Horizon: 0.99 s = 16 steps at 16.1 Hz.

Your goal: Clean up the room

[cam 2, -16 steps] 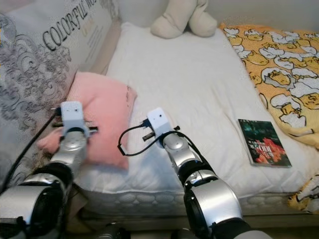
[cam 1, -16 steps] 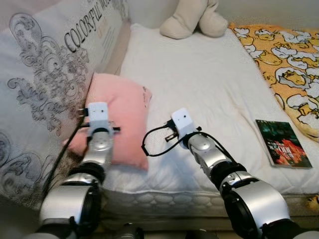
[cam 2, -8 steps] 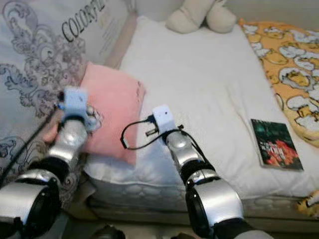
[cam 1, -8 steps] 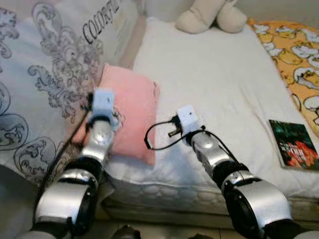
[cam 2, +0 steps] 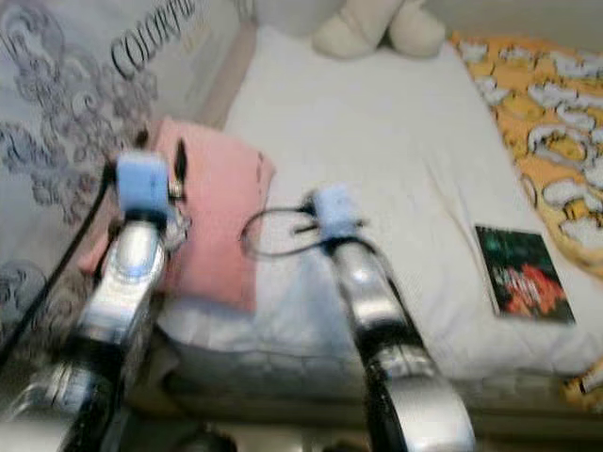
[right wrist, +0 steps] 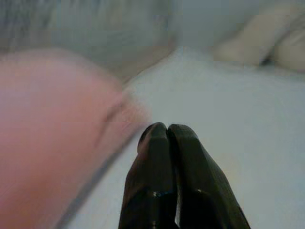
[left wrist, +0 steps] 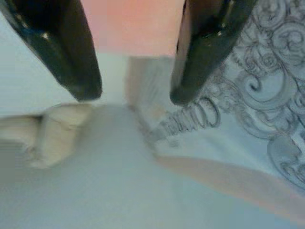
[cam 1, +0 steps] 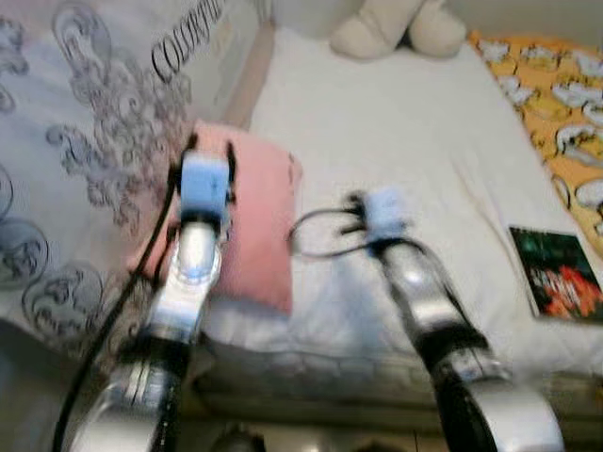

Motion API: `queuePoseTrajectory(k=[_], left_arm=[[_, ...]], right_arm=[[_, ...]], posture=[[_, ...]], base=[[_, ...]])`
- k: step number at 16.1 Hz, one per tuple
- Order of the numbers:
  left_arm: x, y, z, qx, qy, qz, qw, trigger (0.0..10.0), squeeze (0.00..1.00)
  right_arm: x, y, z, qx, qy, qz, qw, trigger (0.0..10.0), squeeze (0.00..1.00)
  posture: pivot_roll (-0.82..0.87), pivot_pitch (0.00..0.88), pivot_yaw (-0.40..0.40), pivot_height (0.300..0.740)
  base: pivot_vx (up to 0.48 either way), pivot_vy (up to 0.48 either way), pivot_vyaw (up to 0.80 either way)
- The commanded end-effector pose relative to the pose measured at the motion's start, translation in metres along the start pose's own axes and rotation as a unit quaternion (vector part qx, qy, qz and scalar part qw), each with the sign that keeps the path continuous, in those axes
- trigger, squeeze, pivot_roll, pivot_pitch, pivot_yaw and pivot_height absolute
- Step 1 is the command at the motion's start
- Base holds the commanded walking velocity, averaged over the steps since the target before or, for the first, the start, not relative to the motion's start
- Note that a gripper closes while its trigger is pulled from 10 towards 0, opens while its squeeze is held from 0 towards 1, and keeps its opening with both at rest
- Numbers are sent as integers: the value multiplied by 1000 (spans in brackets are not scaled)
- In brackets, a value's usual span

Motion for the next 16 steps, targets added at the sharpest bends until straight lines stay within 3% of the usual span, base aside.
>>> queuePoseTrajectory(k=[1,2,3,5,6,9,11,13,15,16], left_arm=[[-3,1,-16,31,-27,2,999,10000,1000],[-1,-5,-27,51,-31,13,998,10000,1000],[9,-31,-58,132,-14,13,991,10000,1000],[17,-35,-75,153,6,-17,988,10000,1000],[15,-31,-75,149,-6,-11,989,10000,0],[5,-20,-65,138,-10,-32,990,10000,0],[-3,-20,-60,138,8,-68,988,10000,0],[-6,-18,-60,131,11,-77,988,10000,0],[-7,-21,-62,143,23,-91,985,10000,0],[-6,-24,-63,148,24,-89,985,10000,0]], right_arm=[[-20,20,-15,-50,-47,-5,998,10000,0],[-23,20,-25,-54,-53,-13,997,10000,0],[-28,7,-54,-22,-71,-52,996,10000,0],[-28,-18,-79,35,-78,-53,995,10000,0],[-30,-23,-85,48,-84,-51,994,10000,0],[-39,-24,-95,62,-107,-37,992,10000,0],[-40,-27,-88,74,-106,-25,991,10000,0],[-41,-29,-85,81,-102,-21,991,10000,0],[-37,-34,-81,115,-105,14,988,10000,0],[-35,-32,-77,118,-102,3,988,10000,0]], posture=[[-48,0,31,740],[-50,0,33,740],[-47,0,33,740],[-52,0,30,740],[-47,0,27,740],[-59,0,27,740],[-75,0,28,740],[-77,0,27,740],[-78,0,30,740],[-78,0,27,740]], base=[[0,0,0],[0,0,0],[0,0,0],[0,0,0],[0,0,0],[0,-320,0],[0,-472,0],[0,-469,0],[0,-467,0],[0,-469,0]])
Point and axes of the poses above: a point about 5 cm out from each wrist's last joint towards the gripper, its own z axis pointing out of the wrist towards the gripper, its own y axis along the axis of the wrist's last joint, x = y × z, the point moved 2 cm from there along z, pointing out of the wrist towards the gripper, and after that the axes turned 14 degrees about -z, right-handed, at the moved point
